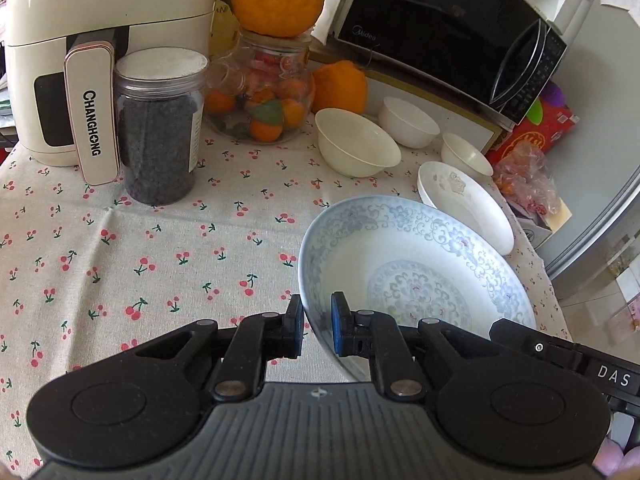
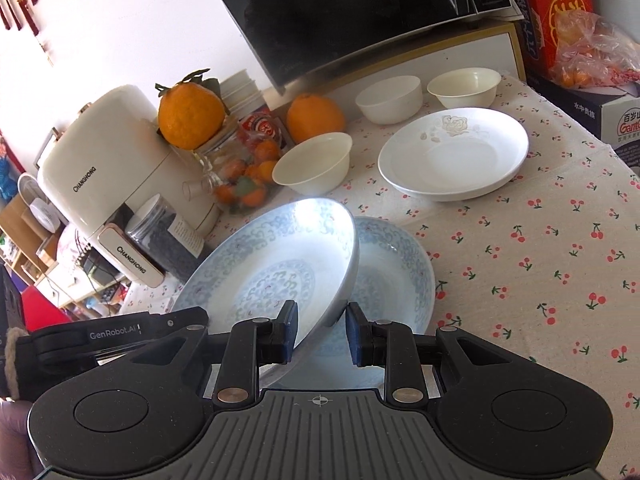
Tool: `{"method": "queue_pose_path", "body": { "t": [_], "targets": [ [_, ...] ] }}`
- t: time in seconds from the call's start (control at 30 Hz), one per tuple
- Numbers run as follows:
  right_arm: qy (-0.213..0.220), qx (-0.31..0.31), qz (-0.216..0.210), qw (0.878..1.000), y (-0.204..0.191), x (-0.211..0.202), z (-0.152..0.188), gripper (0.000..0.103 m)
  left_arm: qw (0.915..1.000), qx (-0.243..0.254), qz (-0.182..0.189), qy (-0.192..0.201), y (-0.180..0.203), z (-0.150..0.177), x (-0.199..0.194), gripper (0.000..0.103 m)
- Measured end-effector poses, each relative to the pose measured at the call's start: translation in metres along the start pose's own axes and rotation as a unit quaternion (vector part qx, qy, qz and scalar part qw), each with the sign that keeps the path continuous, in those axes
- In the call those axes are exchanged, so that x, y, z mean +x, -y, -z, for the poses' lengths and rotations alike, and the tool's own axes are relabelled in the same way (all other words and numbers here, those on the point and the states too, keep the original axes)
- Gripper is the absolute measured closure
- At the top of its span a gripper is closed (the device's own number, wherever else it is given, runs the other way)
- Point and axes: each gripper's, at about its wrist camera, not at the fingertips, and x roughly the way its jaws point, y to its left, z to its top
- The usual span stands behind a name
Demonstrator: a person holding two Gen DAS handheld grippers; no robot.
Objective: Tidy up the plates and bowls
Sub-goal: 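Lift the held plate with both grippers over the other blue-patterned plate, then lower the plate onto the other blue plate and open both grippers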
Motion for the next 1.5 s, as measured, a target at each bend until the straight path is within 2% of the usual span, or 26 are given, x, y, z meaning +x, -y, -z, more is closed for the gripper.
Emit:
{"method": "queue_pose_path", "body": {
  "t": [0.53, 0.7, 0.93, 1.13, 1.27, 1.5],
  "targets": [
    [-0.032, 0.023, 0.051, 0.998, 0.015, 0.010, 0.000, 0.077, 0.9976, 0.043, -0.042, -0.036, 0.029, 0.004, 0.025, 0.090],
    [-0.032, 0.010, 0.059, 0.998, 0.013, 0.011, 0.000, 0.077, 0.9969, 0.049, -0.051, -0.035, 0.033, 0.004, 0.026, 0.089],
    [-0.030, -0.035, 0.088, 0.995, 0.002, 0.013, 0.002, 0.077, 0.9920, 0.091, -0.081, -0.032, 0.047, 0.007, 0.029, 0.089],
    [-0.032, -0.060, 0.100, 0.993, -0.001, 0.014, 0.003, 0.077, 0.9901, 0.101, -0.092, -0.034, 0.050, 0.008, 0.031, 0.089],
    [-0.033, -0.066, 0.106, 0.992, -0.002, 0.015, 0.003, 0.075, 0.9875, 0.117, -0.101, -0.030, 0.053, 0.009, 0.031, 0.089],
    [-0.038, -0.057, 0.107, 0.992, 0.001, 0.015, 0.002, 0.074, 0.9890, 0.106, -0.099, -0.031, 0.050, 0.006, 0.032, 0.089]
  ]
}}
